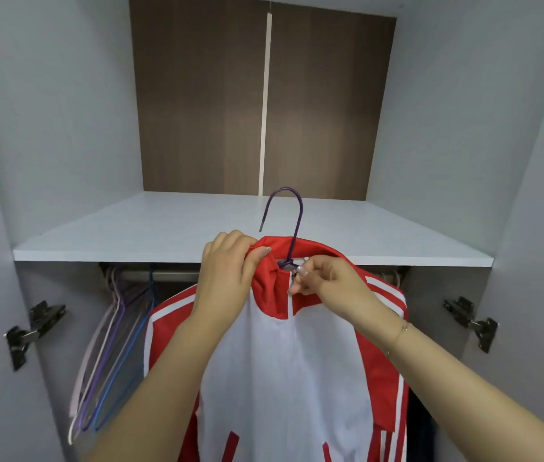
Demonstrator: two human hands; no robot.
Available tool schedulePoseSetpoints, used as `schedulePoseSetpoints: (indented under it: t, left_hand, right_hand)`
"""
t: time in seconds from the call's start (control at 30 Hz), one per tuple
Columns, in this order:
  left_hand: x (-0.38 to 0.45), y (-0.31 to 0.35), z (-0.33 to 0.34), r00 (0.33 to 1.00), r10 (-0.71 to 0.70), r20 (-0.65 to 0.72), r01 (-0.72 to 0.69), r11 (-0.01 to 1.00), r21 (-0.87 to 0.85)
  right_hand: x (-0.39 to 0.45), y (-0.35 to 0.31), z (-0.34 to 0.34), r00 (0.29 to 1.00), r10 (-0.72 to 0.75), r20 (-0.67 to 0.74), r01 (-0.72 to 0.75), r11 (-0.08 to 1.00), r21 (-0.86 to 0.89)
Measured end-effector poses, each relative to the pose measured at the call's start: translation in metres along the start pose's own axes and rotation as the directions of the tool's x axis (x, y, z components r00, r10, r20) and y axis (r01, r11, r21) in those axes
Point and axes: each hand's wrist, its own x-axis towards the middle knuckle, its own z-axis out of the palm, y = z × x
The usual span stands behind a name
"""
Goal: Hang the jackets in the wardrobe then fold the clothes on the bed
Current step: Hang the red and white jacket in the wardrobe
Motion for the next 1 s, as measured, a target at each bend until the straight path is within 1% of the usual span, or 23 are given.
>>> schedulePoseSetpoints:
  t: [0.13,0.2,0.23,0.27,0.3,0.33,0.37,0.4,0.43,0.47,0.5,0.53,0.57,0.6,0.63,0.67,0.73,0.77,0.83,0.87,0.9,0.97,1.0]
  left_hand:
    - [-0.026,0.003,-0.004,0.996,0.020,0.083,-0.015,0.998,-0.062]
    - [-0.044,-0.004,-0.012,0.984,-0.027,0.176,0.049,0.991,-0.122]
    - [-0.053,-0.008,-0.012,0.965,-0.066,0.255,0.097,0.989,-0.110]
    - [-0.060,-0.008,-0.007,0.927,-0.109,0.358,0.150,0.985,-0.090]
    - [-0.066,-0.008,0.002,0.871,-0.163,0.464,0.246,0.961,-0.125]
    - [-0.073,-0.005,0.013,0.781,-0.236,0.578,0.431,0.873,-0.227]
    - [-0.081,-0.001,0.025,0.673,-0.294,0.679,0.628,0.712,-0.314]
    - [-0.093,0.001,0.031,0.577,-0.337,0.744,0.758,0.561,-0.334]
    - [-0.109,0.000,0.031,0.519,-0.343,0.783,0.823,0.449,-0.348]
    - [-0.124,-0.001,0.030,0.463,-0.387,0.797,0.875,0.346,-0.340]
    - [-0.138,0.001,0.027,0.411,-0.432,0.803,0.911,0.236,-0.339]
    - [-0.157,-0.001,0.021,0.432,-0.425,0.795,0.902,0.204,-0.381]
    - [-0.170,-0.001,0.016,0.483,-0.397,0.780,0.875,0.216,-0.432]
    - [-0.179,-0.001,0.010,0.534,-0.362,0.764,0.845,0.242,-0.476]
    - [-0.182,-0.003,0.006,0.560,-0.344,0.753,0.828,0.268,-0.493]
    - [-0.181,-0.007,0.005,0.572,-0.350,0.742,0.819,0.291,-0.494]
    - [-0.177,-0.011,0.002,0.603,-0.358,0.713,0.797,0.325,-0.510]
    - [-0.175,-0.013,-0.002,0.619,-0.356,0.700,0.783,0.352,-0.513]
    - [-0.168,-0.012,-0.008,0.649,-0.319,0.690,0.745,0.451,-0.492]
    - [-0.167,-0.012,-0.009,0.663,-0.285,0.693,0.714,0.520,-0.469]
    - [-0.166,-0.011,-0.011,0.674,-0.258,0.692,0.686,0.567,-0.457]
    - [-0.161,-0.007,-0.014,0.678,-0.220,0.701,0.665,0.591,-0.457]
    - [-0.159,-0.006,-0.016,0.677,-0.197,0.709,0.656,0.599,-0.460]
  right_hand:
    - [-0.026,0.013,0.009,0.995,-0.074,-0.073,0.080,0.992,0.094]
    - [-0.037,0.013,0.008,0.984,-0.099,-0.145,0.120,0.982,0.147]
    - [-0.042,0.010,0.006,0.977,-0.106,-0.186,0.140,0.974,0.179]
    - [-0.048,0.008,0.003,0.970,-0.108,-0.217,0.152,0.969,0.197]
    - [-0.053,0.006,0.005,0.968,-0.120,-0.221,0.165,0.966,0.199]
    - [-0.058,0.005,0.012,0.968,-0.128,-0.215,0.165,0.973,0.161]
    - [-0.064,0.001,0.025,0.966,-0.153,-0.209,0.172,0.982,0.078]
    - [-0.072,0.003,0.038,0.967,-0.156,-0.200,0.155,0.988,-0.021]
    - [-0.081,0.012,0.049,0.968,-0.137,-0.212,0.122,0.989,-0.083]
    - [-0.088,0.020,0.056,0.969,-0.096,-0.226,0.089,0.995,-0.042]
    - [-0.094,0.028,0.058,0.969,-0.094,-0.229,0.088,0.995,-0.037]
    - [-0.099,0.037,0.058,0.973,-0.056,-0.226,0.079,0.993,0.092]
    - [-0.105,0.047,0.055,0.978,-0.020,-0.210,0.067,0.973,0.221]
    - [-0.112,0.054,0.049,0.981,-0.006,-0.194,0.055,0.967,0.247]
    - [-0.118,0.058,0.049,0.986,0.002,-0.166,0.041,0.966,0.256]
    - [-0.123,0.063,0.049,0.989,-0.003,-0.146,0.039,0.969,0.245]
    - [-0.129,0.070,0.053,1.000,-0.006,-0.026,0.012,0.976,0.219]
    - [-0.132,0.073,0.054,0.999,0.010,0.032,-0.016,0.983,0.182]
    - [-0.134,0.084,0.051,0.994,0.065,0.087,-0.069,0.997,0.036]
    - [-0.133,0.087,0.050,0.993,0.090,0.077,-0.087,0.995,-0.044]
    - [-0.131,0.088,0.049,0.994,0.096,0.050,-0.090,0.990,-0.105]
    - [-0.124,0.083,0.047,1.000,0.021,-0.005,-0.022,0.989,-0.149]
    - [-0.118,0.079,0.045,0.999,-0.043,-0.001,0.042,0.986,-0.161]
